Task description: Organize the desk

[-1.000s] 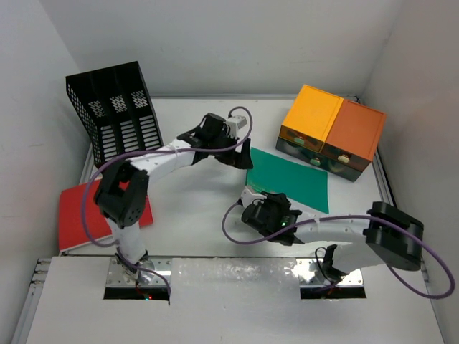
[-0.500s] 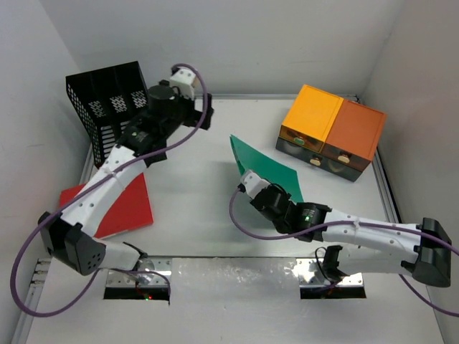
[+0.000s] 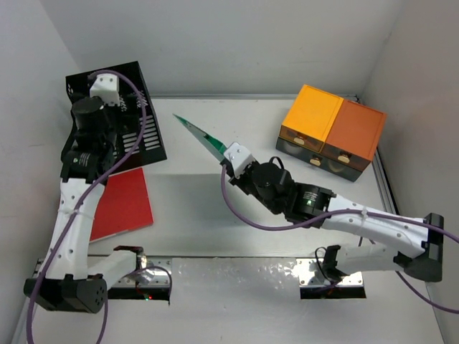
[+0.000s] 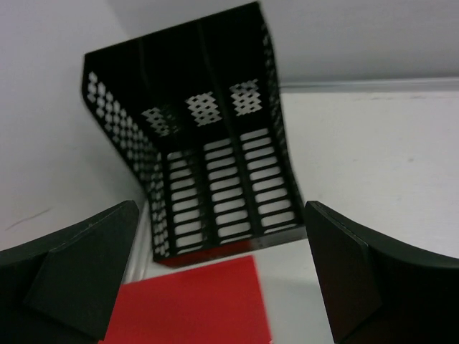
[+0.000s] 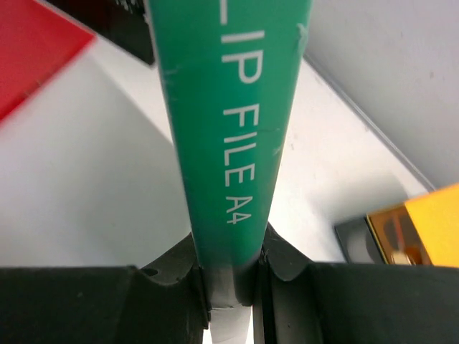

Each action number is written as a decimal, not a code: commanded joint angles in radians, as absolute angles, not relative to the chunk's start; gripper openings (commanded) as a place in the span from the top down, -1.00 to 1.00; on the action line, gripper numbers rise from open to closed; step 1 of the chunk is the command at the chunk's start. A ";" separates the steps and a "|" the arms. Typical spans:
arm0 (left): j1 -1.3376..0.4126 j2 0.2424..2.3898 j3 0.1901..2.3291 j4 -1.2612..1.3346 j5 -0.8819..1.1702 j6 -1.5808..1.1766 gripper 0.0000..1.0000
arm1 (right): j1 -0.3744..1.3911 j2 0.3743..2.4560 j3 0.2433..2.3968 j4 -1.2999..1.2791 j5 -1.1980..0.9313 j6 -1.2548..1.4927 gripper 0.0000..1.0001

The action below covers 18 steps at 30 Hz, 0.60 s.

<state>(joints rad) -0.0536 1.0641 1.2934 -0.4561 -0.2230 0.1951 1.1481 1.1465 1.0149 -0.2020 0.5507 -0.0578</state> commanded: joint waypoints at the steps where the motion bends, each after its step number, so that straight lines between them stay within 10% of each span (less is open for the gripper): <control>1: -0.005 1.014 1.258 -0.500 -0.273 0.264 -0.99 | 1.149 1.195 1.110 -0.031 0.511 -0.087 1.00; 18: 0.466 0.939 1.112 -0.308 -0.298 0.436 -0.98 | 1.026 1.711 1.643 0.392 0.305 0.100 1.00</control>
